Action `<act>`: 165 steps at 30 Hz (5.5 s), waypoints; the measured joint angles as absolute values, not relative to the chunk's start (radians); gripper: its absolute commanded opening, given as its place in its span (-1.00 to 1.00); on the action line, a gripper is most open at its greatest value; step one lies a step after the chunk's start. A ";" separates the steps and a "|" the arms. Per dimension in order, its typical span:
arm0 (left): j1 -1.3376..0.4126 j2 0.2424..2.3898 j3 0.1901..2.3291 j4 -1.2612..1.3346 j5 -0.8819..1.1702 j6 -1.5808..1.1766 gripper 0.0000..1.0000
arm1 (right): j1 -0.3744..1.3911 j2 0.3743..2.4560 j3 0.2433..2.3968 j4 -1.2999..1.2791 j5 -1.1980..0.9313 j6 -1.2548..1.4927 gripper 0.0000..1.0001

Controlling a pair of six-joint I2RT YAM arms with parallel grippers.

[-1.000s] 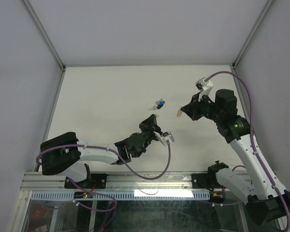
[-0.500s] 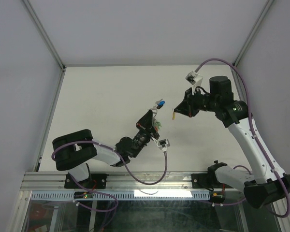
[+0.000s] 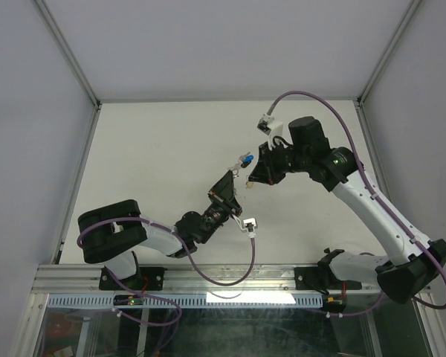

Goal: Put the keys on the keyring

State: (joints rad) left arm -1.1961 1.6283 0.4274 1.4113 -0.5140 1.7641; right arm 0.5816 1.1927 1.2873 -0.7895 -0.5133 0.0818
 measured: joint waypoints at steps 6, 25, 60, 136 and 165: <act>-1.196 1.621 0.426 1.384 -0.514 1.791 -1.00 | 0.625 1.225 1.292 -0.774 -0.491 0.122 -1.00; -1.196 1.620 0.425 1.360 -0.515 1.822 -1.00 | 0.658 1.306 1.302 -0.717 -0.396 0.209 -1.00; -1.198 1.620 0.417 1.344 -0.525 1.827 -1.00 | 0.659 1.388 1.361 -0.733 -0.381 0.268 -1.00; -1.203 1.620 0.419 1.339 -0.533 1.849 -1.00 | 0.712 1.448 1.491 -0.906 -0.217 0.356 -1.00; -1.205 1.620 0.426 1.335 -0.545 1.809 -1.00 | 0.638 1.237 1.288 -0.759 -0.247 0.289 -0.26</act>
